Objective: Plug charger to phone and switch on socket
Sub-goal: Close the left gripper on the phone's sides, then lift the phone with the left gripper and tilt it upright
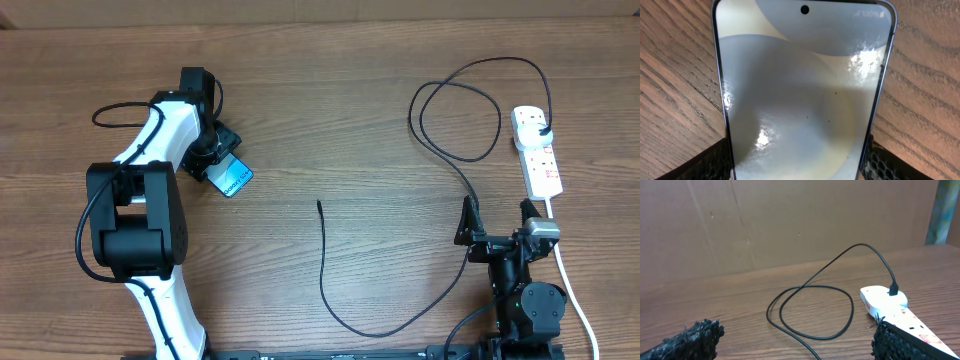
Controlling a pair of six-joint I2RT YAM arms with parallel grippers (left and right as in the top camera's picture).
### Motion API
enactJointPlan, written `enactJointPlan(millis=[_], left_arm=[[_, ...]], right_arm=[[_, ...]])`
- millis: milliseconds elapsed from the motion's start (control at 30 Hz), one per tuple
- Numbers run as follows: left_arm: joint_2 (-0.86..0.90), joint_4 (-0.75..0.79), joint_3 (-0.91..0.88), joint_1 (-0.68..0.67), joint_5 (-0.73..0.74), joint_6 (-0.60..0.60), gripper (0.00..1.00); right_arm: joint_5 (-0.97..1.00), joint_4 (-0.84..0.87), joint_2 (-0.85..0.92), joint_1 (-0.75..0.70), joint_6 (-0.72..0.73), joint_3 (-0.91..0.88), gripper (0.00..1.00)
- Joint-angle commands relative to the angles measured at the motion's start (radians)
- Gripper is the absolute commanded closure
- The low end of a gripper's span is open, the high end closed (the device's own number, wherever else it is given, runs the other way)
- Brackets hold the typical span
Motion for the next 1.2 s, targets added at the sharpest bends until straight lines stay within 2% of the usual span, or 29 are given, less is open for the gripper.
enactJointPlan(millis=[0, 433, 800, 1000, 1167], left_arm=[[0.026, -0.001, -0.011, 0.002, 0.043, -0.013, 0.96], [0.023, -0.005, 0.012, 0.002, 0.072, 0.044, 0.96], [0.022, -0.209, 0.257, 0.002, 0.091, 0.082, 0.96], [0.022, -0.235, 0.346, 0.002, 0.256, 0.104, 0.96], [0.022, -0.203, 0.372, 0.002, 0.494, 0.104, 0.96]], right_arm=[[-0.001, 0.006, -0.011, 0.005, 0.006, -0.011, 0.00], [-0.001, 0.006, -0.011, 0.005, 0.006, -0.011, 0.00], [-0.001, 0.006, -0.011, 0.005, 0.006, -0.011, 0.00], [-0.001, 0.006, -0.011, 0.005, 0.006, -0.011, 0.00], [-0.001, 0.006, -0.011, 0.005, 0.006, -0.011, 0.00]])
